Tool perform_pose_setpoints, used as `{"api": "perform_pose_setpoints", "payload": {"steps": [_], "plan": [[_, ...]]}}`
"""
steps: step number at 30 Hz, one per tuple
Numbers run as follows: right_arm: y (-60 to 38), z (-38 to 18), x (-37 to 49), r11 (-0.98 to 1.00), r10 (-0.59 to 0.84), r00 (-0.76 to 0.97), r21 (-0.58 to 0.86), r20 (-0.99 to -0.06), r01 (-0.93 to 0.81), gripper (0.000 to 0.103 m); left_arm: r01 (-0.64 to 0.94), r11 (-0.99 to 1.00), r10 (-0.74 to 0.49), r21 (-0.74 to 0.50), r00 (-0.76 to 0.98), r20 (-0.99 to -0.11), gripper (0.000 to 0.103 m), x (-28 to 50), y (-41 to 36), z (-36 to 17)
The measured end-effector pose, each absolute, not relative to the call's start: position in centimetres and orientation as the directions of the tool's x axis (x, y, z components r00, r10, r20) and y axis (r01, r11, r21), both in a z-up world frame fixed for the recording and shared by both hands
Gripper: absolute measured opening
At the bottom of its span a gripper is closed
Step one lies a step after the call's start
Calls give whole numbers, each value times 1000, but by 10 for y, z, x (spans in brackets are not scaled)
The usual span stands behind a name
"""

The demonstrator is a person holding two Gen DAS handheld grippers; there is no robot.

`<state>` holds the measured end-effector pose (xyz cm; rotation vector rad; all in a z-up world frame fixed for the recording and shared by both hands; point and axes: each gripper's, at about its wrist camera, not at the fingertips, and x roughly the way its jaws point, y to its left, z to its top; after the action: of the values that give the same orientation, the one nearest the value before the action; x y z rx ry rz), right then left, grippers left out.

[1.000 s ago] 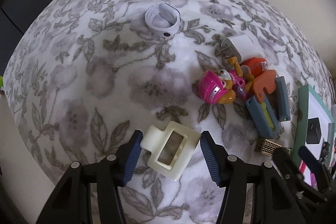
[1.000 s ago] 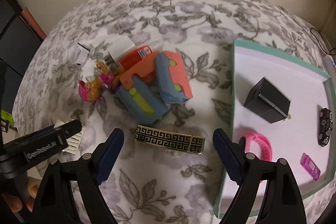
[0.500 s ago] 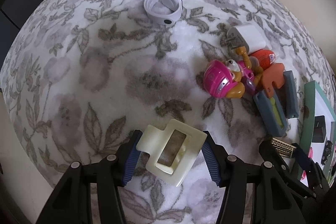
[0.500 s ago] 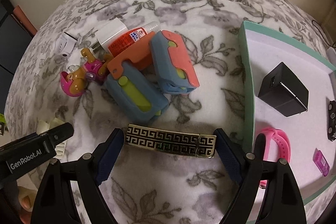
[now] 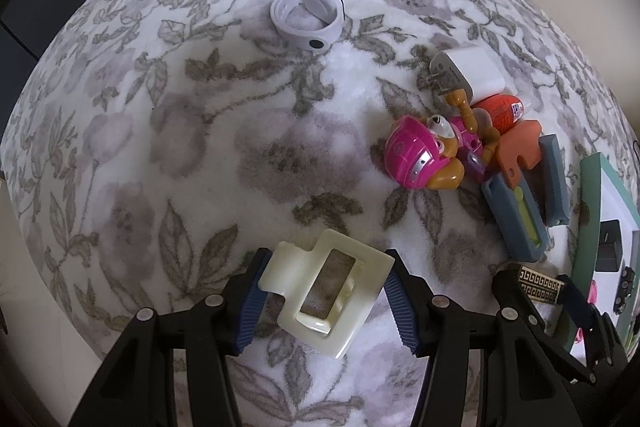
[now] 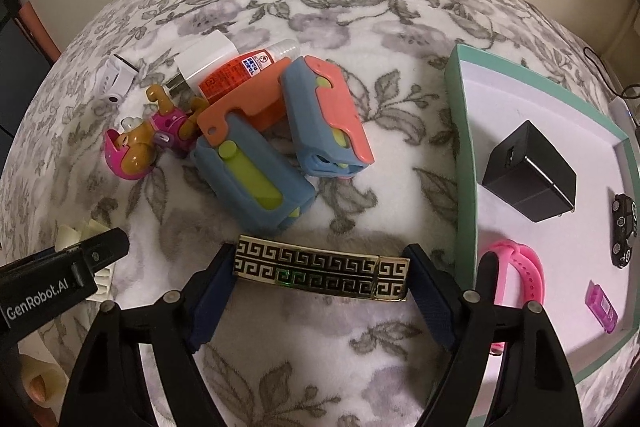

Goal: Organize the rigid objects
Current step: 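Grasp the cream hair clip with the left gripper while the right gripper grasps the gold Greek-key bar, then carry the hair clip and gold bar with both grippers over the tray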

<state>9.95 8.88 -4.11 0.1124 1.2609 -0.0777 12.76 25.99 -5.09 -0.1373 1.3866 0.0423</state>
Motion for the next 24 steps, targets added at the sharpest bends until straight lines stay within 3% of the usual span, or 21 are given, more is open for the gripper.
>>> {"api": "perform_pose_setpoints", "payload": {"steps": [13,24], "plan": [[64,8,84,986,23,385,85,-923,146,84,-78,992,-68,-100,337,-939,58,127,255,10],[14,27,65,971,-36,383,59,-923,233,84,41,990,-139,-134,405,-904,58,118,201,51]]}}
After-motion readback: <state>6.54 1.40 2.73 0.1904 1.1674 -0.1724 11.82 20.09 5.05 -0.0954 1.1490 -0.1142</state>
